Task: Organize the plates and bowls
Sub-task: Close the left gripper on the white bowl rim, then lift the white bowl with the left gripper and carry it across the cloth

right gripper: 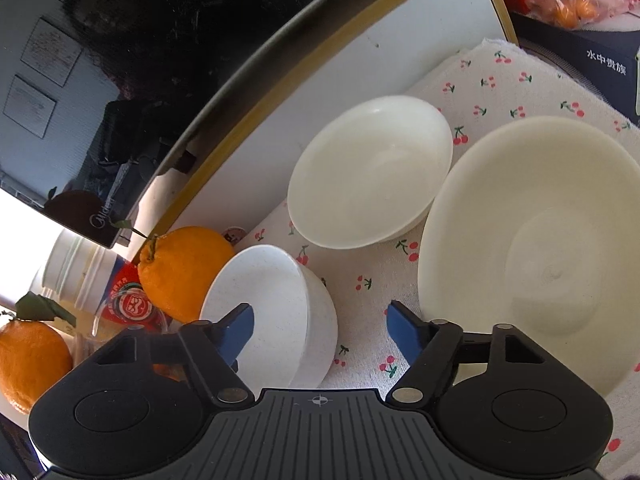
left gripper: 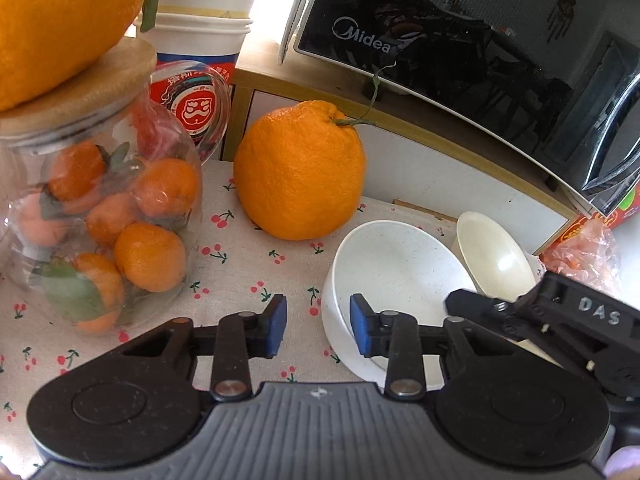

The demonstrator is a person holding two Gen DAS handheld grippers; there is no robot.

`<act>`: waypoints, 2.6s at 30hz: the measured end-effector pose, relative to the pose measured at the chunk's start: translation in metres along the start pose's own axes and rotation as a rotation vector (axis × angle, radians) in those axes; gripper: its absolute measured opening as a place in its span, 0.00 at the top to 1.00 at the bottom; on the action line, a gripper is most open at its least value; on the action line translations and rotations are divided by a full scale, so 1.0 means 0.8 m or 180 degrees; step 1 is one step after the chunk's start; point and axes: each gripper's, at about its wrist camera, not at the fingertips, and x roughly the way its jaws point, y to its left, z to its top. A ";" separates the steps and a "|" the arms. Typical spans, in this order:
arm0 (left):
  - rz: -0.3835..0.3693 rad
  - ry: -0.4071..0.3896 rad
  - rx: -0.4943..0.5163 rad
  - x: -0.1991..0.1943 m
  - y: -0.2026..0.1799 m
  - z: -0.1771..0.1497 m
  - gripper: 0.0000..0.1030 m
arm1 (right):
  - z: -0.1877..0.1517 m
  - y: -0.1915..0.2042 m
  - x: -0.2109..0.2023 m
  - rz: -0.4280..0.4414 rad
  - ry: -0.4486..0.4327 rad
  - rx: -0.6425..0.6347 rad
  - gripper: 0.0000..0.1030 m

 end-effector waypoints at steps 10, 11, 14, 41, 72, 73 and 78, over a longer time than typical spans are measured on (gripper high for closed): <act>-0.0079 -0.0003 -0.0043 0.003 0.002 -0.002 0.90 | -0.005 -0.003 0.006 -0.0105 -0.0026 0.0008 0.61; -0.0092 0.0005 -0.0037 0.005 0.001 -0.001 0.92 | -0.006 -0.004 0.006 -0.0110 -0.0030 0.0001 0.67; -0.0083 0.0019 0.0013 0.003 -0.004 -0.002 0.92 | -0.007 -0.006 0.007 -0.0028 0.0009 0.0043 0.79; -0.0274 0.0149 0.0647 -0.095 -0.073 -0.026 0.92 | -0.018 0.015 -0.123 -0.0224 0.0106 -0.0202 0.80; -0.0793 0.0943 0.1108 -0.136 -0.174 -0.173 0.88 | -0.046 -0.142 -0.273 -0.0674 0.0173 0.0179 0.79; -0.0786 0.0953 0.1136 -0.134 -0.176 -0.177 0.88 | -0.046 -0.147 -0.272 -0.0696 0.0200 0.0190 0.79; -0.0729 0.1008 0.1234 -0.126 -0.187 -0.191 0.88 | -0.049 -0.168 -0.265 -0.0807 0.0331 0.0187 0.79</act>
